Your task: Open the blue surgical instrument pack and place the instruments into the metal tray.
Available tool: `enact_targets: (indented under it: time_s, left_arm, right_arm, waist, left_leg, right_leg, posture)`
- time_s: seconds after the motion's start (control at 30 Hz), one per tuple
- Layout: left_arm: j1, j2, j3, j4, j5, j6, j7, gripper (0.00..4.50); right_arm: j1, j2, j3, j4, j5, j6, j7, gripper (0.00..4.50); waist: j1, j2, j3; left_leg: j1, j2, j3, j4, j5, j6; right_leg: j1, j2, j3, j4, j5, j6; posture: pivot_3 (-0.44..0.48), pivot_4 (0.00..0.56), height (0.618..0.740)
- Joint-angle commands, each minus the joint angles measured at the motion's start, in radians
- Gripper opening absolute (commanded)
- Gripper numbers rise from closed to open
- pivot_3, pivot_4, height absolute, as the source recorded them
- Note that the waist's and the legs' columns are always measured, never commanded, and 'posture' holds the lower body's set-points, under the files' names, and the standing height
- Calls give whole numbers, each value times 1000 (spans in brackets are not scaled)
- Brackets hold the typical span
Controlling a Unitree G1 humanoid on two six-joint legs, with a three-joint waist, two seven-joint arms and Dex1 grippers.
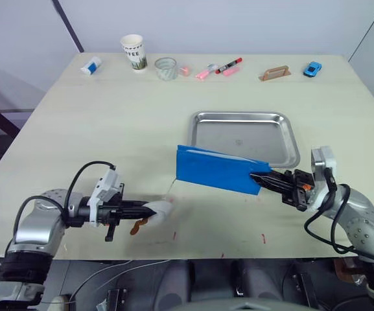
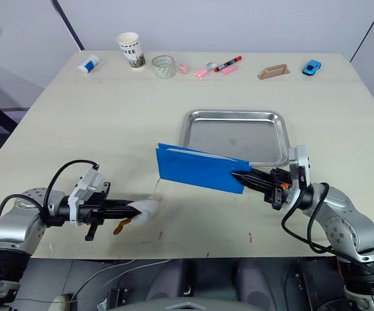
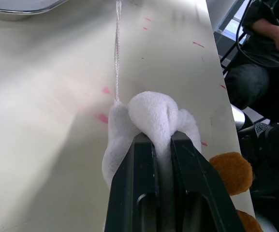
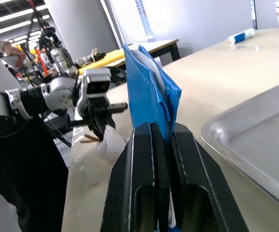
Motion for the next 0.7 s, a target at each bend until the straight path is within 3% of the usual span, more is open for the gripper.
enact_targets:
  time_s: [0.03,0.43,0.67,0.7]
  left_arm:
    - [-2,19,0,23,21,-14,-27,58]
    - [11,100,4,-19,-63,102,-71,58]
    - [24,134,-6,-36,-97,143,-71,58]
    - [22,134,-4,-31,-95,144,-71,423]
  right_arm:
    - [-20,5,-69,-48,61,-6,-8,0]
    - [54,-98,66,32,-256,-229,175,0]
    - [56,-93,84,99,-304,-310,231,0]
    - [58,-90,88,102,-310,-319,232,0]
  waist:
    - [0,0,0]
    - [-2,0,0]
    - [-2,0,0]
    - [-2,1,0]
  left_leg:
    - [0,0,0,0,0,0]
    - [0,0,1,0,0,0]
    - [0,0,0,0,0,0]
    - [0,0,1,0,0,0]
  right_leg:
    - [0,0,0,0,0,0]
    - [-1,1,0,0,0,0]
    - [-1,1,0,0,0,0]
    - [-1,1,0,0,0,0]
  posture:
    - [0,150,740]
    - [0,150,740]
    - [0,150,740]
    - [0,150,740]
